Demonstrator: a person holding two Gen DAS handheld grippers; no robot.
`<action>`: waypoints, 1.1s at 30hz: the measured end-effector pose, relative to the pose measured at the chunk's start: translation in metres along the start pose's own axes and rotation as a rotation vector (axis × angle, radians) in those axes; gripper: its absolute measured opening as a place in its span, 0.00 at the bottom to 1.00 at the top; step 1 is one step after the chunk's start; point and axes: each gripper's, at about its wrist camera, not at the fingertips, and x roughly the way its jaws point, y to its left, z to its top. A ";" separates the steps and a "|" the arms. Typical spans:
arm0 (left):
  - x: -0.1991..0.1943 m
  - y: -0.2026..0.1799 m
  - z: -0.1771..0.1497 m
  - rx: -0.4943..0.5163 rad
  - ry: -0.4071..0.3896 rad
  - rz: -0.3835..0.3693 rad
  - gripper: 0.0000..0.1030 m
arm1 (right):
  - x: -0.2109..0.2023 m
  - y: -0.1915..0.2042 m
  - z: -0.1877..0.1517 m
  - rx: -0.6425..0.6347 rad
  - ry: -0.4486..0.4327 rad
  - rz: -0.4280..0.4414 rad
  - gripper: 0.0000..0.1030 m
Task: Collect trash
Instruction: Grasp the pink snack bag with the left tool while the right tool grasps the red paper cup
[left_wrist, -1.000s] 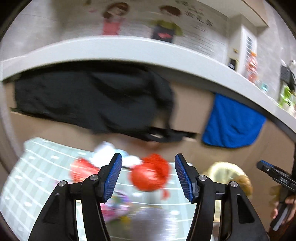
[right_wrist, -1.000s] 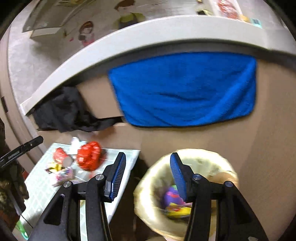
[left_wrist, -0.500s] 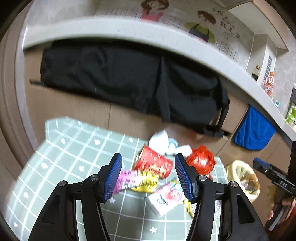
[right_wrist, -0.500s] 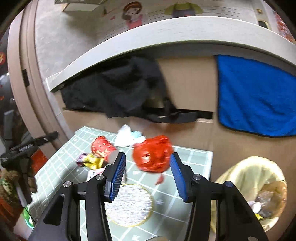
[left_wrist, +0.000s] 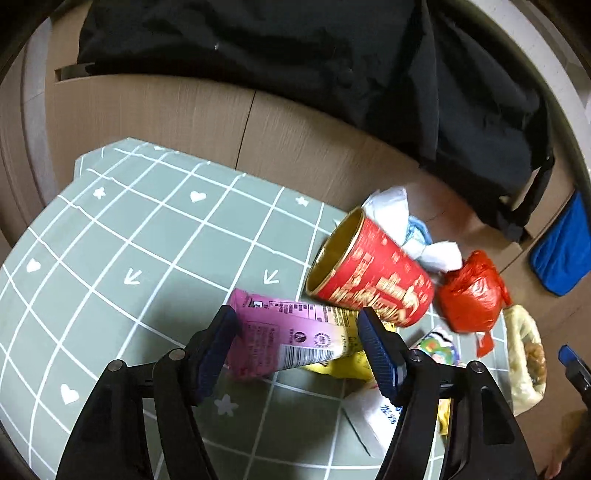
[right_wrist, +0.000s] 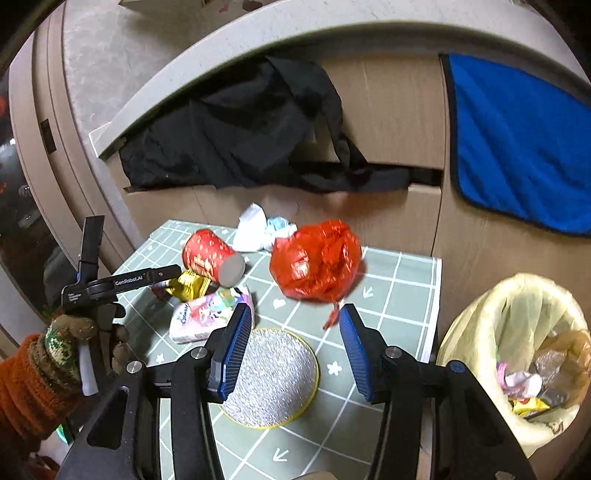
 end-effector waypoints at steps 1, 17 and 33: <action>0.002 -0.001 -0.001 0.006 0.003 0.000 0.66 | 0.001 -0.001 -0.001 0.003 0.004 -0.001 0.46; 0.003 -0.001 -0.012 -0.014 0.079 0.015 0.37 | 0.020 0.017 -0.010 -0.071 0.056 -0.005 0.46; -0.116 -0.034 -0.010 0.134 -0.214 -0.027 0.35 | 0.042 0.024 0.012 -0.126 0.059 -0.021 0.46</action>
